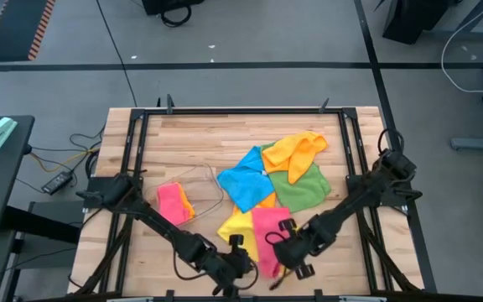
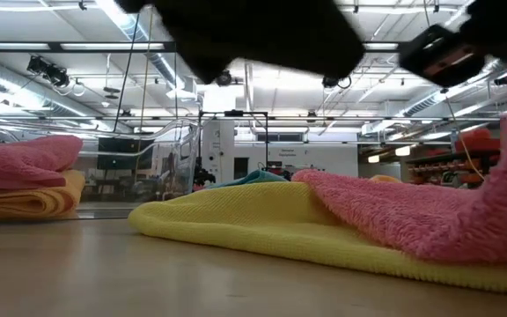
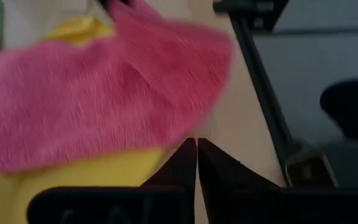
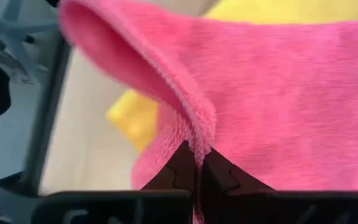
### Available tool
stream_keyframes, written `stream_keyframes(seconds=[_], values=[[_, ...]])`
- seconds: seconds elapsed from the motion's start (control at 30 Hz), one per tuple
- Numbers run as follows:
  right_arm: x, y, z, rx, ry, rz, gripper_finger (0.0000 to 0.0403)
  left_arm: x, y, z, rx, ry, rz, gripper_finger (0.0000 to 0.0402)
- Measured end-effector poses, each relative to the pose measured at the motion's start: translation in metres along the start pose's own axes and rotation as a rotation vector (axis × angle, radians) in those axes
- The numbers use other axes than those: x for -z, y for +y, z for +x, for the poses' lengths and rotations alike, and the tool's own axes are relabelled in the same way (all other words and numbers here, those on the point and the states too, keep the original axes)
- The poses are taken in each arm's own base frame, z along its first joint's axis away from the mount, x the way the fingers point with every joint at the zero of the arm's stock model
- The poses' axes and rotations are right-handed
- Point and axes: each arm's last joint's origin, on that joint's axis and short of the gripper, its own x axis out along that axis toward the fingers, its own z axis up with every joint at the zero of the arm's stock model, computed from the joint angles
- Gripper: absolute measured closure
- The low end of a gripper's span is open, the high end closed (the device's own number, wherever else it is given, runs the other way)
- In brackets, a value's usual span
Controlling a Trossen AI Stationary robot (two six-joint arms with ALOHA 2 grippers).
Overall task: Fold microfiber towels
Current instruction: Fold the pink microfiber cloth
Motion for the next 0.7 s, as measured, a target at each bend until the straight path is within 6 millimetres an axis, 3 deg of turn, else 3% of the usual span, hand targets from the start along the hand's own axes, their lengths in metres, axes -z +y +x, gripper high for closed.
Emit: stream_keyframes(seconds=[0.23,0.5,0.7], values=[[-0.004,-0.023,0.000,0.025,0.034,0.001,0.0391,0.008,-0.006,-0.004,-0.004,0.051,0.035,0.0392],[0.005,-0.047,0.012,0.057,0.076,0.064,0.0391,0.001,0.001,0.000,-0.012,0.010,-0.028,0.0358],[0.004,-0.049,0.017,0.062,0.028,0.030,0.0361,-0.004,0.009,0.003,-0.026,-0.008,-0.068,0.0348]])
